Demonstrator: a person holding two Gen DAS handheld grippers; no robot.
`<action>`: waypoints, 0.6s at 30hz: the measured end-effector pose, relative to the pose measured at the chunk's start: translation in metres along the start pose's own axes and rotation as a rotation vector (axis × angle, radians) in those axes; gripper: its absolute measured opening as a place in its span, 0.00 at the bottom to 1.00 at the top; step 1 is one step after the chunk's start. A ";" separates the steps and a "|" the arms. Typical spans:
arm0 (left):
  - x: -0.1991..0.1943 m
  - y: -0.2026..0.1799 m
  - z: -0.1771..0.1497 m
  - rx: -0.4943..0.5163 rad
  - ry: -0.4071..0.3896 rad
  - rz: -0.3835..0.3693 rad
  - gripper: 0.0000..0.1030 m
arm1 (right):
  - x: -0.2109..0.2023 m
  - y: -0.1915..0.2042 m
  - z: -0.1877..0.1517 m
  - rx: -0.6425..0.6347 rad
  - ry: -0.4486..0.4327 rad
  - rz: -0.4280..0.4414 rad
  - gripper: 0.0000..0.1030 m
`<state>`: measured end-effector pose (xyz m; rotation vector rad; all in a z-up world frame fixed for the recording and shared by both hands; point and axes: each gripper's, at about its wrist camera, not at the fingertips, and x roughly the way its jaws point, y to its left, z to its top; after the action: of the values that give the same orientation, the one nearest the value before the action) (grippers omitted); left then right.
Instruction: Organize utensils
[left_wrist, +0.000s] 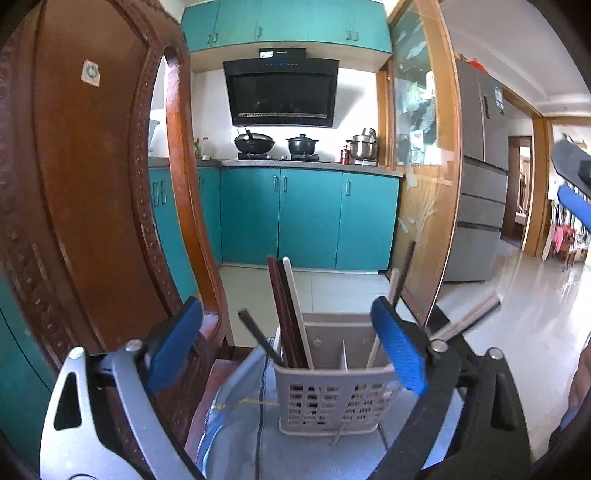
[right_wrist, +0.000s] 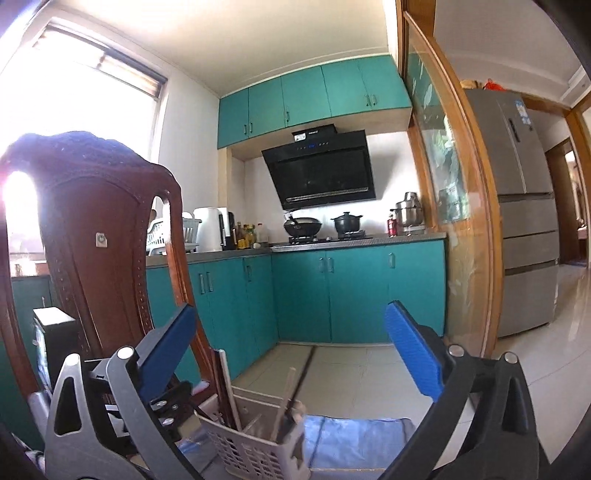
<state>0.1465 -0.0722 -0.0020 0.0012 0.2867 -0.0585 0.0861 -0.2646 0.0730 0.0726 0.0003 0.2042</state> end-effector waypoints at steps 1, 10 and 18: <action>-0.005 -0.001 -0.005 0.015 -0.003 0.010 0.94 | -0.007 0.000 -0.006 -0.011 -0.001 -0.016 0.97; -0.079 0.003 -0.060 0.026 0.055 0.052 0.96 | -0.089 -0.017 -0.087 0.051 0.272 -0.128 0.97; -0.159 -0.004 -0.078 -0.037 0.134 0.001 0.96 | -0.150 0.011 -0.071 0.001 0.293 -0.111 0.97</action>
<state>-0.0279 -0.0668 -0.0318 -0.0315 0.4219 -0.0526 -0.0636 -0.2792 0.0019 0.0432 0.2953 0.1023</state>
